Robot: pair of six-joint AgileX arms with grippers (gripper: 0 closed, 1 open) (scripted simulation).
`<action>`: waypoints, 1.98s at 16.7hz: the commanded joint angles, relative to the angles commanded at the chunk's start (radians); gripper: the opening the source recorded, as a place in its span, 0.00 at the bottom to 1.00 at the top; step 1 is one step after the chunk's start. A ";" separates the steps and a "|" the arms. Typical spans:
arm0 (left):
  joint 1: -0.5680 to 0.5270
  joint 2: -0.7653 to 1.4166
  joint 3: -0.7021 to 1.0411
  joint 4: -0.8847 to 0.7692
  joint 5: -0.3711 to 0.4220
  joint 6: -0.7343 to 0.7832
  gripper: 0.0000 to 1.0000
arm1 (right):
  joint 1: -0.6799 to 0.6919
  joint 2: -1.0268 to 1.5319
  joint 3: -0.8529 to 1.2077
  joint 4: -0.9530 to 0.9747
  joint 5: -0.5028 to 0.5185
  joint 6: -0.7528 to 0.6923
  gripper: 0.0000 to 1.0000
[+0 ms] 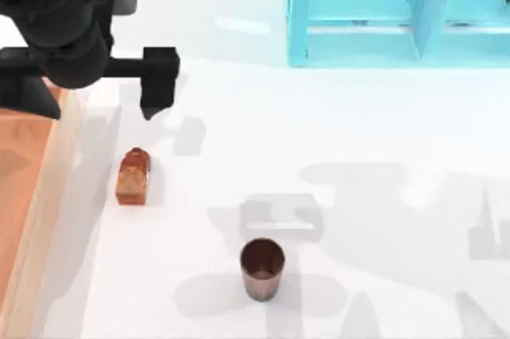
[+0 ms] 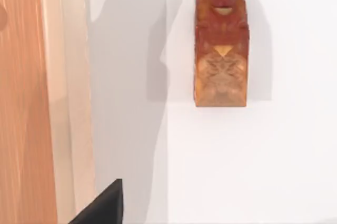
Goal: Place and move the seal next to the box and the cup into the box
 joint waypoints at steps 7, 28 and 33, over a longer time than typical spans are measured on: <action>-0.207 0.121 0.068 -0.047 0.031 -0.224 1.00 | 0.000 0.000 0.000 0.000 0.000 0.000 1.00; -0.555 0.305 -0.072 0.195 0.070 -0.570 1.00 | 0.000 0.000 0.000 0.000 0.000 0.000 1.00; -0.555 0.313 -0.093 0.218 0.070 -0.571 1.00 | 0.000 0.000 0.000 0.000 0.000 0.000 1.00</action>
